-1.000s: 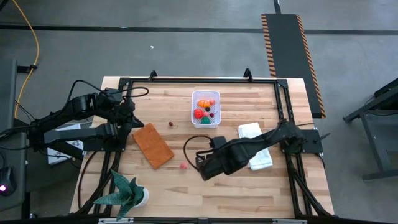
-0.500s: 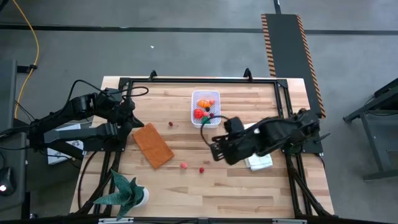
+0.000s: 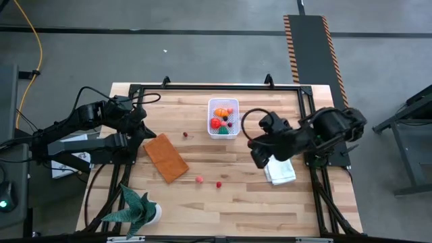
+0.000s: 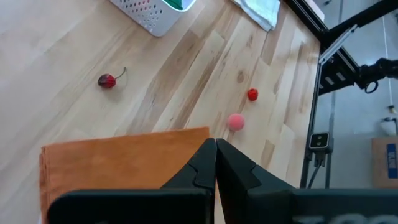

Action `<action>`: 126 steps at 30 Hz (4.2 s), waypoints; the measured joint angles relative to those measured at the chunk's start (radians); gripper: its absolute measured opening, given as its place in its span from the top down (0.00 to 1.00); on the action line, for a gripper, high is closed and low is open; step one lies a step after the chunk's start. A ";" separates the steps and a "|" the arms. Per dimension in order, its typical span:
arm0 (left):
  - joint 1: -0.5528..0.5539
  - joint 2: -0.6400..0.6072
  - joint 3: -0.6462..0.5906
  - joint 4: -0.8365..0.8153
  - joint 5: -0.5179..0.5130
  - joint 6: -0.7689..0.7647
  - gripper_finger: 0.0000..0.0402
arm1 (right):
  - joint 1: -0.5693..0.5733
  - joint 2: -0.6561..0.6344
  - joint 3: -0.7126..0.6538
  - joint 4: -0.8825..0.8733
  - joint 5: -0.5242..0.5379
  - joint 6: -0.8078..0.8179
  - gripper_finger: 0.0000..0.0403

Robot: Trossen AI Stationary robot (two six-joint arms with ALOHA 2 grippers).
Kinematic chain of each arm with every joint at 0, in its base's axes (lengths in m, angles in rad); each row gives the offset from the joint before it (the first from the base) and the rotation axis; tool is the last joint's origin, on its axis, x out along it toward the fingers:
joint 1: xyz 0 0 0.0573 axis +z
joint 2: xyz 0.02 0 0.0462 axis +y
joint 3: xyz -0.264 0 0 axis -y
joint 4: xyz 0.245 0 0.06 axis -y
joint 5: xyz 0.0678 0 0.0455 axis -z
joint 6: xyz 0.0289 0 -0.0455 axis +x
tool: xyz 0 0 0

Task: Pick and placing Produce into tupperware
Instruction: Put the red cherry into the white bin

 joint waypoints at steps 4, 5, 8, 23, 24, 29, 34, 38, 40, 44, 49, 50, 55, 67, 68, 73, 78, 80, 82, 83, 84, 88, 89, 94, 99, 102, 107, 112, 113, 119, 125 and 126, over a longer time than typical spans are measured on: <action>0.000 0.000 0.000 0.000 0.000 -0.033 1.00 | 0.000 -0.022 0.000 0.000 0.001 -0.105 0.77; 0.000 0.000 0.000 0.001 -0.001 -0.042 1.00 | -0.001 -0.026 0.000 0.000 0.002 -0.127 0.77; 0.000 0.000 0.000 0.001 -0.016 -0.057 1.00 | -0.003 -0.035 0.000 0.000 0.009 -0.191 0.77; 0.000 0.000 0.000 0.139 -0.074 -0.208 1.00 | -0.158 -0.031 0.000 -0.001 -0.002 -0.564 0.77; 0.000 0.000 0.000 0.151 -0.074 -0.219 1.00 | -0.180 -0.031 0.000 0.001 -0.024 -0.584 0.77; 0.000 0.000 0.000 0.234 -0.056 -0.259 1.00 | -0.288 -0.031 0.000 0.033 -0.119 -0.705 0.77; 0.000 0.000 0.000 0.309 -0.030 -0.282 1.00 | -0.408 -0.031 0.000 0.096 -0.229 -0.817 0.77; 0.000 0.000 0.000 0.360 -0.019 -0.282 1.00 | -0.509 -0.031 0.000 0.173 -0.343 -0.884 0.77; 0.000 0.000 0.000 0.379 -0.019 -0.282 1.00 | -0.558 -0.031 0.000 0.211 -0.408 -0.900 0.77; 0.000 0.000 0.000 0.421 -0.018 -0.281 1.00 | -0.633 -0.025 0.000 0.256 -0.506 -0.912 0.77; 0.000 0.000 0.000 0.469 -0.014 -0.281 1.00 | -0.705 0.012 0.000 0.267 -0.614 -0.912 0.77; 0.000 0.000 0.000 0.478 -0.014 -0.281 1.00 | -0.716 0.024 0.000 0.274 -0.643 -0.911 0.77; 0.000 0.000 0.000 0.514 -0.013 -0.271 1.00 | -0.772 0.093 0.000 0.292 -0.739 -0.918 0.77; 0.000 0.000 0.000 0.518 0.014 -0.251 1.00 | -0.866 0.282 0.000 0.287 -0.859 -0.939 0.77; 0.000 0.000 0.000 0.518 0.014 -0.251 1.00 | -0.868 0.296 0.000 0.279 -0.857 -0.939 0.77; 0.000 0.000 0.000 0.517 0.014 -0.251 1.00 | -0.868 0.365 0.000 0.238 -0.850 -0.948 0.77; 0.000 0.000 0.000 0.517 0.013 -0.254 1.00 | -0.864 0.432 0.000 0.213 -0.847 -0.989 0.77; 0.000 0.000 0.000 0.517 0.013 -0.254 1.00 | -0.864 0.458 0.000 0.212 -0.844 -1.005 0.77; 0.000 0.000 0.000 0.517 0.013 -0.254 1.00 | -0.864 0.476 0.000 0.212 -0.825 -1.011 0.77; 0.000 0.000 0.000 0.517 0.013 -0.254 1.00 | -0.864 0.486 0.000 0.212 -0.802 -1.012 0.77; 0.000 0.000 0.000 0.517 0.013 -0.254 1.00 | -0.864 0.495 0.000 0.211 -0.777 -1.014 0.77; 0.000 0.000 0.000 0.517 0.013 -0.258 1.00 | -0.865 0.526 -0.001 0.206 -0.696 -1.029 0.77; 0.000 0.000 0.000 0.517 0.013 -0.259 1.00 | -0.867 0.531 -0.001 0.206 -0.689 -1.029 0.77; 0.000 0.000 0.000 0.516 0.011 -0.281 1.00 | -0.879 0.580 -0.001 0.168 -0.684 -1.056 0.77; 0.000 0.000 0.000 0.516 0.011 -0.284 1.00 | -0.888 0.624 -0.001 0.149 -0.683 -1.092 0.77; 0.000 0.000 0.000 0.516 0.011 -0.286 1.00 | -0.892 0.643 -0.001 0.149 -0.682 -1.103 0.77; 0.000 0.000 0.000 0.516 0.005 -0.310 1.00 | -0.904 0.664 -0.007 0.144 -0.682 -1.118 0.77; 0.000 0.000 0.000 0.516 -0.012 -0.311 1.00 | -0.912 0.662 -0.066 0.171 -0.680 -1.119 0.77; 0.000 0.000 0.000 0.516 -0.013 -0.312 1.00 | -0.913 0.661 -0.085 0.190 -0.680 -1.120 0.77; 0.000 0.000 0.000 0.516 -0.014 -0.312 1.00 | -0.904 0.661 -0.177 0.234 -0.665 -1.114 0.77; 0.000 0.000 0.000 0.516 -0.023 -0.311 1.00 | -0.890 0.662 -0.209 0.299 -0.632 -1.086 0.77; 0.000 0.000 0.000 0.515 -0.031 -0.312 1.00 | -0.888 0.662 -0.209 0.309 -0.619 -1.081 0.77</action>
